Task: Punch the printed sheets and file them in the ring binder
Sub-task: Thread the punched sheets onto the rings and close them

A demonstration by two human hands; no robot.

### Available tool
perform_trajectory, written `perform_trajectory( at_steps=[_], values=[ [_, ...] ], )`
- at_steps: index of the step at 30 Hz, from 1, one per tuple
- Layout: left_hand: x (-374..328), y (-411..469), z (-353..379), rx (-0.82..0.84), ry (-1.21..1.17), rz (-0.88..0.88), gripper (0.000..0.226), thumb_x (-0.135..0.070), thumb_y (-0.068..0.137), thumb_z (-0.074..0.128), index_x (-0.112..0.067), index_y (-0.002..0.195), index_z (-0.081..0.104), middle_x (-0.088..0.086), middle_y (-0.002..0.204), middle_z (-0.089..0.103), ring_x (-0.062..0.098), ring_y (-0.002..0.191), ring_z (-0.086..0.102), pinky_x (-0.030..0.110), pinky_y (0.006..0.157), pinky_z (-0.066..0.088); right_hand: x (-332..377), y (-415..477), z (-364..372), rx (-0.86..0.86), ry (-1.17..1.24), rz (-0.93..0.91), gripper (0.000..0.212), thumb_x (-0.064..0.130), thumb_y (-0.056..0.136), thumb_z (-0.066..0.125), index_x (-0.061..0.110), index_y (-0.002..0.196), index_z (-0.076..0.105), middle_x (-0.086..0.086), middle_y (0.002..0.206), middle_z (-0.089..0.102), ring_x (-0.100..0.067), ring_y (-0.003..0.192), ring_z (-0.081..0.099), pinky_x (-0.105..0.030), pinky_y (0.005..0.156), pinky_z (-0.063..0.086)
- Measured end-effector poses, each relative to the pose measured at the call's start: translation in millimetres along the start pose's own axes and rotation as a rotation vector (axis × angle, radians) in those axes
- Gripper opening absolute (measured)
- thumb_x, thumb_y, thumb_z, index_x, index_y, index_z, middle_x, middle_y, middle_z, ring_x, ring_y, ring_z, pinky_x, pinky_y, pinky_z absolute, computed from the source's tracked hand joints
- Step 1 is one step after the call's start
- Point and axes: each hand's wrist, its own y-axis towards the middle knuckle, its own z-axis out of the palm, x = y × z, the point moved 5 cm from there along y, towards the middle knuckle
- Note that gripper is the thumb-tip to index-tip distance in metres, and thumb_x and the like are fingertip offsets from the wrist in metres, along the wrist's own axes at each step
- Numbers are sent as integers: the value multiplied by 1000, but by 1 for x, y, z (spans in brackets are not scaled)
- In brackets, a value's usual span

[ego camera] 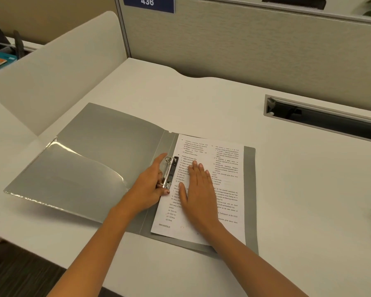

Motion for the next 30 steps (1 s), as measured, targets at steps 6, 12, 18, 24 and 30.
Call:
perform_trajectory(
  at_steps=[6, 12, 18, 24, 30],
  values=[
    [-1, 19, -6, 276, 107, -38, 115, -7, 70, 82, -39, 149, 5, -3, 95, 47, 12, 75, 62, 20, 63, 54, 0, 0, 0, 11, 9, 0, 65, 45, 96, 20, 9, 150, 28, -6, 159, 21, -19, 149, 14, -36, 122, 9],
    [-8, 27, -13, 406, 33, -64, 111, 4, 71, 78, -33, 150, 9, 9, 93, 54, 15, 66, 66, 30, 54, 59, -1, 0, 1, 26, 14, 7, 67, 47, 95, 16, 11, 152, 22, -4, 161, 16, -17, 149, 10, -35, 122, 5],
    [-9, 26, -17, 275, 217, 95, 108, -16, 68, 85, -20, 151, 18, -9, 87, 45, 9, 70, 56, 7, 59, 48, -1, 0, 0, 16, -1, 10, 66, 46, 96, 19, 11, 151, 24, -5, 160, 19, -18, 149, 13, -33, 121, 4],
    [0, 32, -16, 262, 262, 178, 104, -27, 65, 87, -20, 148, 25, -9, 75, 49, 10, 67, 55, 14, 65, 50, 0, 0, -1, 8, -6, 4, 65, 45, 96, 20, 10, 150, 27, -6, 159, 22, -20, 148, 17, -34, 121, 6],
    [3, 33, -15, 277, 203, 158, 94, -19, 65, 87, -24, 141, 32, 5, 77, 53, 17, 66, 59, 23, 56, 58, 0, 0, -1, 3, 2, -1, 64, 45, 96, 22, 9, 150, 29, -6, 159, 23, -20, 148, 17, -34, 121, 6]
  ],
)
